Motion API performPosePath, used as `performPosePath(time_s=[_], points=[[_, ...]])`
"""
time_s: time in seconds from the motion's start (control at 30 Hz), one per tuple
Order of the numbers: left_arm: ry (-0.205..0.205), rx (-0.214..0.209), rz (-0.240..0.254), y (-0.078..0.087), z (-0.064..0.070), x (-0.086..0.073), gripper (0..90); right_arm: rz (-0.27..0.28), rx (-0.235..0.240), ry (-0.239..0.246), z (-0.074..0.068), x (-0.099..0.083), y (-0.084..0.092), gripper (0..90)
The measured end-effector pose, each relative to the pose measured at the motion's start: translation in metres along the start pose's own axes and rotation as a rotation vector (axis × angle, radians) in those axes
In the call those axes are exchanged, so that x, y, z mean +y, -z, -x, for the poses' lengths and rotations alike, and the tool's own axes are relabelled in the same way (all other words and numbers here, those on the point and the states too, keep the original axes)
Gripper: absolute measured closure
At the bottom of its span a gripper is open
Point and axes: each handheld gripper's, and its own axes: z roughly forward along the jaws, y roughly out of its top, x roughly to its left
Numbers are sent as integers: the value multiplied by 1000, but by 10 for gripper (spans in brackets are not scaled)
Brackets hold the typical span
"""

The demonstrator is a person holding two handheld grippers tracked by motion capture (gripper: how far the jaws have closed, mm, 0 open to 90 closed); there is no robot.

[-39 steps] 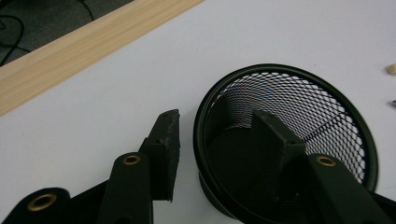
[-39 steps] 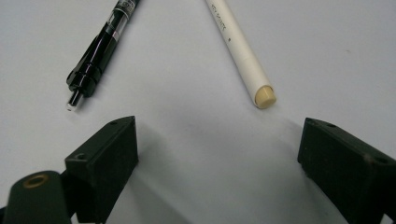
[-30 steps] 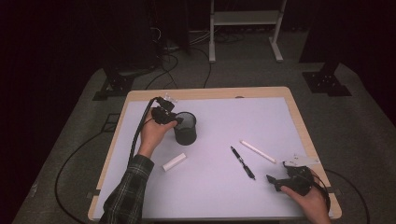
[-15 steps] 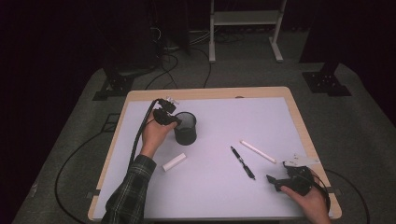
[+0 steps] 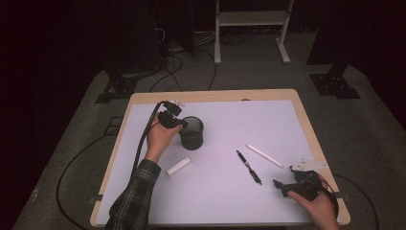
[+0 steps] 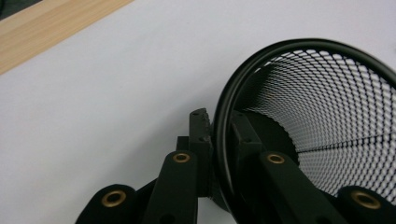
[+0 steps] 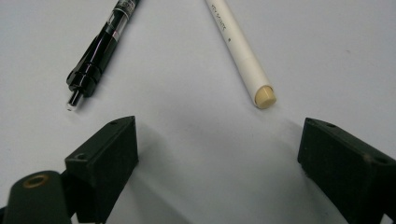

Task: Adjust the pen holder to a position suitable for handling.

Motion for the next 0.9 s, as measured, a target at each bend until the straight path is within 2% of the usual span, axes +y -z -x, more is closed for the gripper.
performPosePath(time_s=[0.13, 0.2, 0.37, 0.63, 0.9], points=[[-8, 7, 3, 1, 2, 1, 826, 0, 0, 0, 0, 0, 0, 112], [-1, -3, 16, 2, 3, 1, 828, 0, 0, 0, 0, 0, 0, 112], [-13, -16, 30, 7, 7, 3, 828, 0, 0, 0, 0, 0, 0, 112], [-24, -30, 36, 14, 14, 3, 828, 0, 0, 0, 0, 0, 0, 112], [-68, -30, 40, 24, 26, 4, 828, 0, 0, 1, 0, 0, 0, 112]])
